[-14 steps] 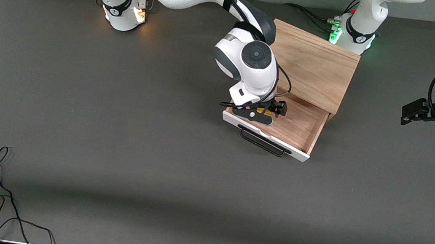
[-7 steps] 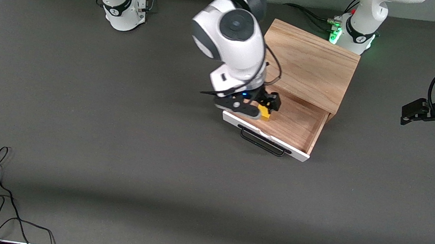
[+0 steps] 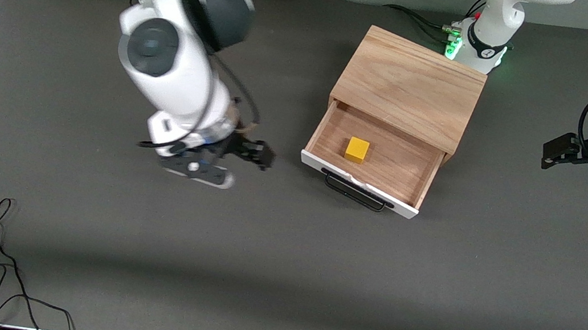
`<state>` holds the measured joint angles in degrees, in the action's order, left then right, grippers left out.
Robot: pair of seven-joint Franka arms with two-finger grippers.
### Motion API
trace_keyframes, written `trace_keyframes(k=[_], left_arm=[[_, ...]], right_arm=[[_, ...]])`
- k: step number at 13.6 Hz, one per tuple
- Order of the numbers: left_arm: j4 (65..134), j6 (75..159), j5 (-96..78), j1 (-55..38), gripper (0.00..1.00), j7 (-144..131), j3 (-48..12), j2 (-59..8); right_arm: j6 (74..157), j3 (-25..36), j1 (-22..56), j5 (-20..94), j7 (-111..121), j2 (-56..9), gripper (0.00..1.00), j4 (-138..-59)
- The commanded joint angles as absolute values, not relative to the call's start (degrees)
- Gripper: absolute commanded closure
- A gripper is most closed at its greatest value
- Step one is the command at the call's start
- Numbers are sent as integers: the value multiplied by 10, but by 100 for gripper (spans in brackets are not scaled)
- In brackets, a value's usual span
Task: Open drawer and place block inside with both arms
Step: 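Lower the yellow cube into the drawer and open the right gripper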
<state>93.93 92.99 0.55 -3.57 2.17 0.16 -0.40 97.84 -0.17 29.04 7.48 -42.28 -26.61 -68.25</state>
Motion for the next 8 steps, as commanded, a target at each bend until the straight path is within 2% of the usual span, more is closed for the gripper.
trace_keyframes(k=[1, 8], left_arm=[[940, 933, 4, -36, 0, 30, 2, -1], [940, 933, 4, -37, 0, 30, 2, -1]], right_arm=[[975, 23, 259, 85, -337, -146, 0, -817], [976, 37, 78, 79, -103, 7, 0, -960]])
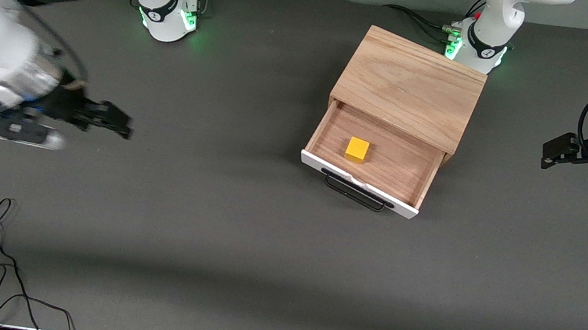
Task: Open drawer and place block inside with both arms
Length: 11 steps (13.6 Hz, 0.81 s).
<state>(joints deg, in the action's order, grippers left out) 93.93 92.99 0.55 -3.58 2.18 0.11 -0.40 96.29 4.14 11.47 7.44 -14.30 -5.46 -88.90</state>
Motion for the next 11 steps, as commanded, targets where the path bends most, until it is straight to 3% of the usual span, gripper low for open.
trace_keyframes(k=[1, 4, 11], left_arm=[[940, 933, 4, -37, 0, 30, 2, -1], [940, 933, 4, -37, 0, 30, 2, -1], [940, 933, 4, -37, 0, 30, 2, -2]], right_arm=[[974, 36, 58, 67, -102, 22, 0, -968], [974, 33, 35, 20, -91, 54, 0, -1002], [962, 31, 31, 11, -44, 44, 0, -991]])
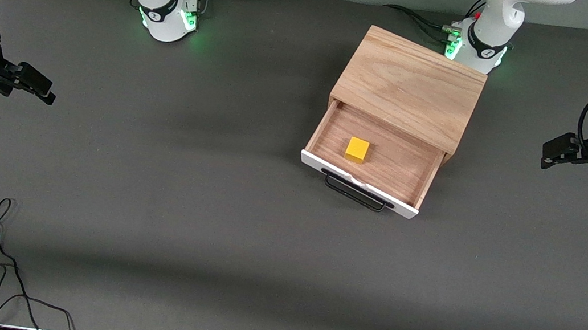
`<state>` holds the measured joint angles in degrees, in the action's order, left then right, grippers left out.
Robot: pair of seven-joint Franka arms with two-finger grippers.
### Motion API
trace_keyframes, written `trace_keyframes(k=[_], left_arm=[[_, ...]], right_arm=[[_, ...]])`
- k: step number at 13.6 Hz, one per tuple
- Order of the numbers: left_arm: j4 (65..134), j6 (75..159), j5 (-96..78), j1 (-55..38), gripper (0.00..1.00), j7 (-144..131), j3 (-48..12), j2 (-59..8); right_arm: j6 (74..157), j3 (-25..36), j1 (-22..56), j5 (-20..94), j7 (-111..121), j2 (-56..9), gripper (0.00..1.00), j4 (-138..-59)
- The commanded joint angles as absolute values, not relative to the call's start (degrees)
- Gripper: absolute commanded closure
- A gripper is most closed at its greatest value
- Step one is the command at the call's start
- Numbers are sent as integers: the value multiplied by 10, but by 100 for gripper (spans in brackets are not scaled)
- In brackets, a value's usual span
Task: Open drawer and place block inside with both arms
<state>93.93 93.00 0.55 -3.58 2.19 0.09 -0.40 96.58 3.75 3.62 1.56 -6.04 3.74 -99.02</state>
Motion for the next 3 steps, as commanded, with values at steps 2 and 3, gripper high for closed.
trace_keyframes(k=[2, 3], left_arm=[[940, 933, 4, -36, 0, 30, 2, -2], [940, 934, 4, -37, 0, 30, 3, -3]], right_arm=[[931, 30, 33, 12, -44, 40, 0, -978], [930, 30, 33, 12, -43, 40, 0, -978]])
